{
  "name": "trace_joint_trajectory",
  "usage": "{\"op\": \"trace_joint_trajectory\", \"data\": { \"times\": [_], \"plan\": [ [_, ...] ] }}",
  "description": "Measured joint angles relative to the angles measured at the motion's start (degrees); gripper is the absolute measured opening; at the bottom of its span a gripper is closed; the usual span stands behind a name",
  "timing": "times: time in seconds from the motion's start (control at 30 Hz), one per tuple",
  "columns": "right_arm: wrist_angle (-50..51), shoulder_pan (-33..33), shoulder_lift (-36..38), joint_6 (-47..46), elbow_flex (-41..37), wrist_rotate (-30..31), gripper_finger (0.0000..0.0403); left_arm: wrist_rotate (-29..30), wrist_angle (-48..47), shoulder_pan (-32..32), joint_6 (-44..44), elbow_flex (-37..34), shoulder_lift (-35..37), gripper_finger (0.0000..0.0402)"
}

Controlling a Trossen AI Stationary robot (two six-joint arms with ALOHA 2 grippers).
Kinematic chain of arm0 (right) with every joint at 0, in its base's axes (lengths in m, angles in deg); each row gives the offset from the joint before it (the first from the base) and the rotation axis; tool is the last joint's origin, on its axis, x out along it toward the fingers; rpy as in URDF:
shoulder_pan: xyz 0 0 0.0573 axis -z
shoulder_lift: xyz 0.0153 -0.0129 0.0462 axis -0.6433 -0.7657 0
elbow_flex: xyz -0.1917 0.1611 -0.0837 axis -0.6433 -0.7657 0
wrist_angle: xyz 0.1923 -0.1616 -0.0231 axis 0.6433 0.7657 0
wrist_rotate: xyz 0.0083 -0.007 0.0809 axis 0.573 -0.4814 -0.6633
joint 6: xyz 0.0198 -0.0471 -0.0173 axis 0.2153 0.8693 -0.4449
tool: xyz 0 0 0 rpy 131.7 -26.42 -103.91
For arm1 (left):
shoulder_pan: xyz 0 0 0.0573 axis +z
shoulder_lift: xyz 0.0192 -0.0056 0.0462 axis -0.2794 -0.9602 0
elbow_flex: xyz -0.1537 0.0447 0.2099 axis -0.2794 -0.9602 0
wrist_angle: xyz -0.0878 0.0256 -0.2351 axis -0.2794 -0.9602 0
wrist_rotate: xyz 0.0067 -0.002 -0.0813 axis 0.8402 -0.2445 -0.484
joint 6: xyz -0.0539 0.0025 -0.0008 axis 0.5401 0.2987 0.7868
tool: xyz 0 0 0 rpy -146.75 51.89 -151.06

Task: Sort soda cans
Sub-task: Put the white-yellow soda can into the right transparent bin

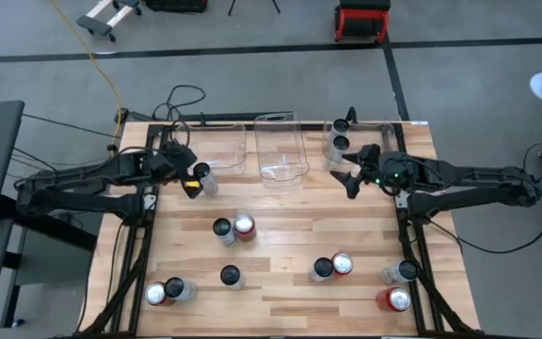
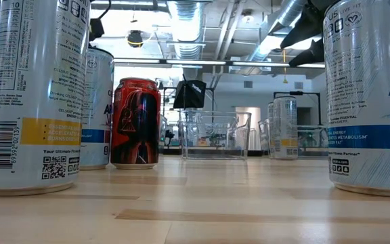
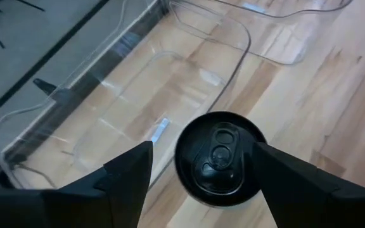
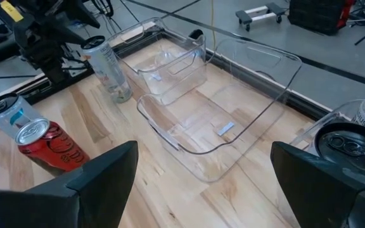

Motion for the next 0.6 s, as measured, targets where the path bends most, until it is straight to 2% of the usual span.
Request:
{"op": "trace_joint_trajectory", "data": {
  "times": [0.2,0.6],
  "plan": [
    [0.01,0.0,0.0,-0.15,0.0,0.0,0.0379,-2.84,0.61,0.76,-0.81,0.0,-0.01,0.0277],
    [0.02,0.0,0.0,-0.15,0.0,0.0,0.0379,-5.49,0.34,0.76,-1.25,0.0,-0.01,0.0347]
  ]
}}
